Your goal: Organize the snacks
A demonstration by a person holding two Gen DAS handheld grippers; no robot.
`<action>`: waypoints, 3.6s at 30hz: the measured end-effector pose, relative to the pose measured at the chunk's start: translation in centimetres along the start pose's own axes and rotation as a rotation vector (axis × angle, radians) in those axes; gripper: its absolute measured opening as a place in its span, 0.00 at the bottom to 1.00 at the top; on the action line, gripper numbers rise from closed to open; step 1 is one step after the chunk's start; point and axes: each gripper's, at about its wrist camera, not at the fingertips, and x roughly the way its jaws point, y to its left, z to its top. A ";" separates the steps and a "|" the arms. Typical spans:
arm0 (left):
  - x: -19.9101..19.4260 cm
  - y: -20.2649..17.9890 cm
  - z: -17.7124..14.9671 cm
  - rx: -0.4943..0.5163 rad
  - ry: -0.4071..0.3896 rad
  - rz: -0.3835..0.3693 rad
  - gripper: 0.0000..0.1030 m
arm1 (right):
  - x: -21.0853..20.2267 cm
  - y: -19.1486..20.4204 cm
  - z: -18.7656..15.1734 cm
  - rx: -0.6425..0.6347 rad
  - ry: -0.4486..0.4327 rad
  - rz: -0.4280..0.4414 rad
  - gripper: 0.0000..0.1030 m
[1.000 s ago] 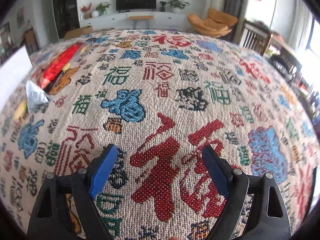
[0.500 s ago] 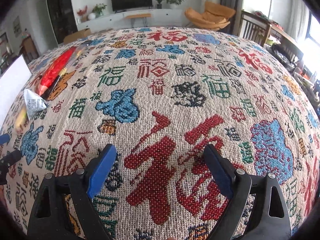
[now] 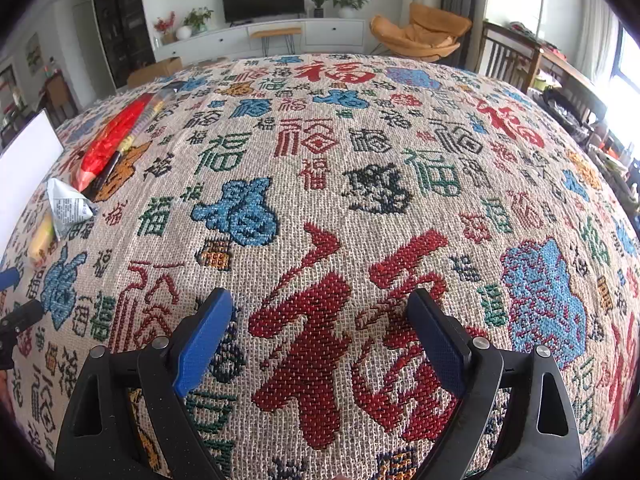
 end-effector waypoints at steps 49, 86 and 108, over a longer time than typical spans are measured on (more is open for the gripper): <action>0.0 0.0 0.0 0.000 0.001 0.000 1.00 | 0.0 0.0 0.1 0.003 -0.001 0.004 0.89; 0.0 0.1 0.0 0.000 0.001 0.000 1.00 | 0.0 -0.1 0.1 0.006 -0.001 0.008 0.89; 1.3 1.5 7.3 -0.038 0.073 -0.123 0.67 | -0.3 -0.1 -0.3 0.008 -0.002 0.011 0.90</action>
